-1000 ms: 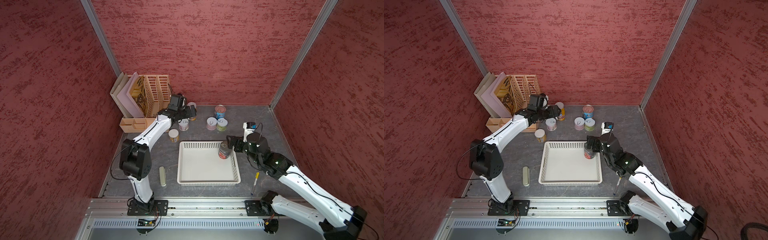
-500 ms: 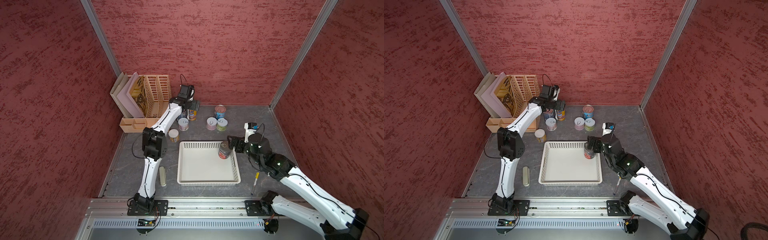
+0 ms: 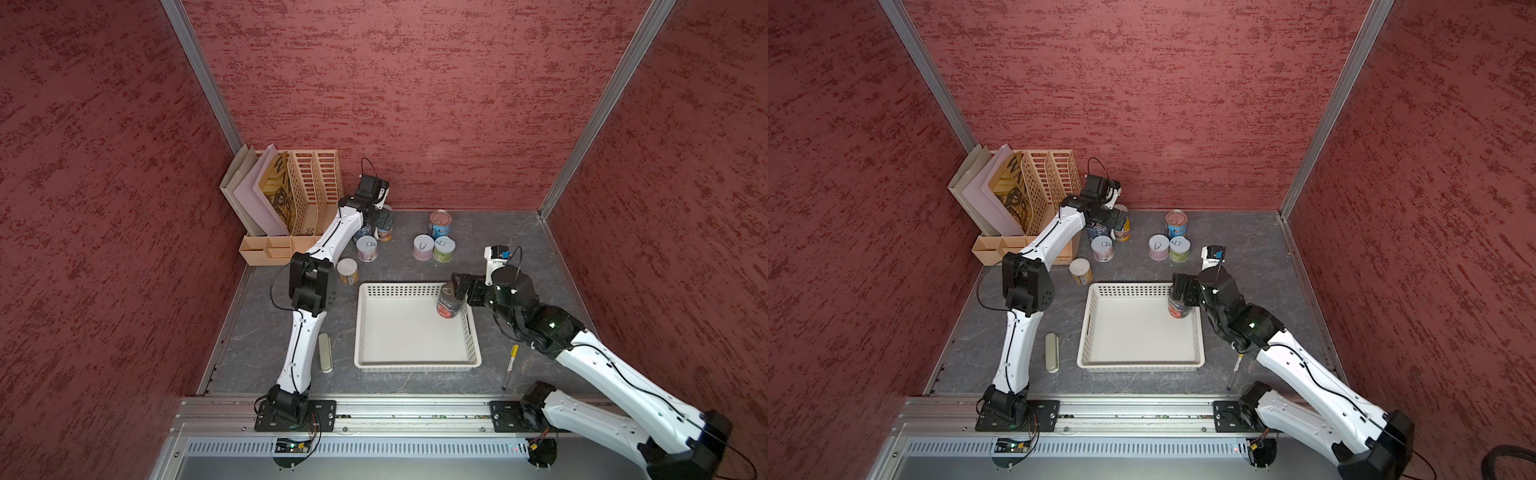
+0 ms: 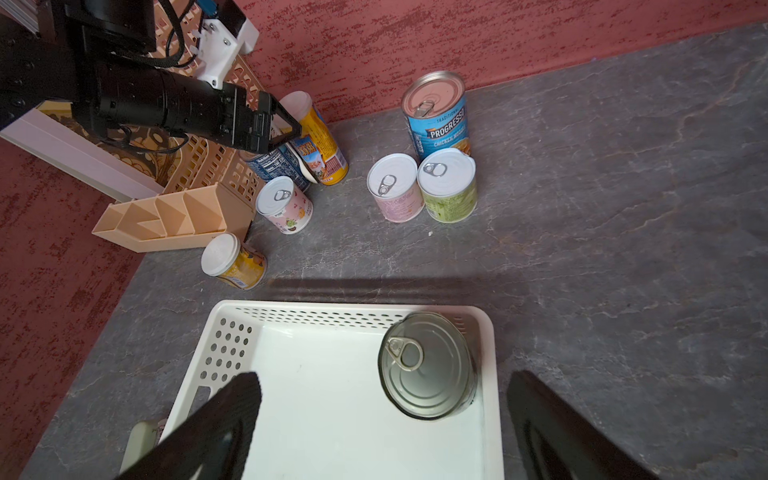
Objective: Put the canned food in the basket
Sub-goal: Pick up the canned food from the center of the board.
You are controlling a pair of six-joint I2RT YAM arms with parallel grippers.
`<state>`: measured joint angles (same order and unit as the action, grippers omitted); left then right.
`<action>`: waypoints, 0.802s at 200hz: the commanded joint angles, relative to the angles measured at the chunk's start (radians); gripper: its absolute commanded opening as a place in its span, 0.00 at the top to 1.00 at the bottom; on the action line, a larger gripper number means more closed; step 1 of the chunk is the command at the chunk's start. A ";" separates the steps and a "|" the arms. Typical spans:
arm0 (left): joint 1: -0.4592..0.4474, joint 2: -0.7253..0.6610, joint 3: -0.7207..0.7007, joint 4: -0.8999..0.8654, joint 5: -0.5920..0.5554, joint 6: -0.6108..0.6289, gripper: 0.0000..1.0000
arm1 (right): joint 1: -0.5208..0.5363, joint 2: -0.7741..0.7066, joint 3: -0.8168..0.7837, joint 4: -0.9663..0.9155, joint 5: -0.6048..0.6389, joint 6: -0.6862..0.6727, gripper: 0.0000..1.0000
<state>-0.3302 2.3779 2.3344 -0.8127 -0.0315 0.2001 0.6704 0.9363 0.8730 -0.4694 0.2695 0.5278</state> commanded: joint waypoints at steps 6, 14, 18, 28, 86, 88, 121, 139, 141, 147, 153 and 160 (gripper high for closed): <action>0.002 0.062 0.057 0.001 0.036 0.024 0.00 | -0.005 0.011 0.009 0.004 -0.016 0.007 0.02; 0.002 0.076 0.073 -0.004 0.047 0.026 0.00 | -0.003 0.016 0.012 0.004 -0.018 0.006 0.02; 0.002 0.084 0.084 -0.008 0.053 0.028 0.00 | -0.004 0.018 0.011 0.006 -0.021 0.007 0.02; 0.002 0.105 0.112 -0.021 0.063 0.034 0.00 | -0.005 0.023 0.013 0.007 -0.025 0.007 0.02; 0.011 0.157 0.149 0.030 0.044 0.047 0.00 | -0.005 0.044 0.014 0.014 -0.033 0.005 0.02; 0.011 0.156 0.149 0.032 0.045 0.046 0.00 | -0.005 0.045 0.014 0.015 -0.032 0.005 0.02; 0.016 0.160 0.148 0.075 0.065 0.044 0.00 | -0.005 0.061 0.017 0.019 -0.037 0.005 0.02; 0.016 0.164 0.149 0.097 0.069 0.044 0.01 | -0.005 0.073 0.017 0.022 -0.040 0.005 0.01; 0.017 0.164 0.149 0.099 0.070 0.044 0.02 | -0.005 0.074 0.018 0.023 -0.042 0.005 0.02; 0.016 0.163 0.149 0.105 0.074 0.044 0.03 | -0.005 0.078 0.020 0.022 -0.042 0.003 0.02; 0.017 0.163 0.148 0.111 0.073 0.042 0.04 | -0.005 0.082 0.020 0.024 -0.041 0.003 0.02; 0.016 0.164 0.149 0.120 0.072 0.039 0.04 | -0.005 0.085 0.021 0.024 -0.043 0.003 0.02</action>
<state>-0.3157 2.5153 2.4630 -0.7483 0.0185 0.2371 0.6704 1.0119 0.8730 -0.4679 0.2417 0.5274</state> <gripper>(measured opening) 0.966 0.984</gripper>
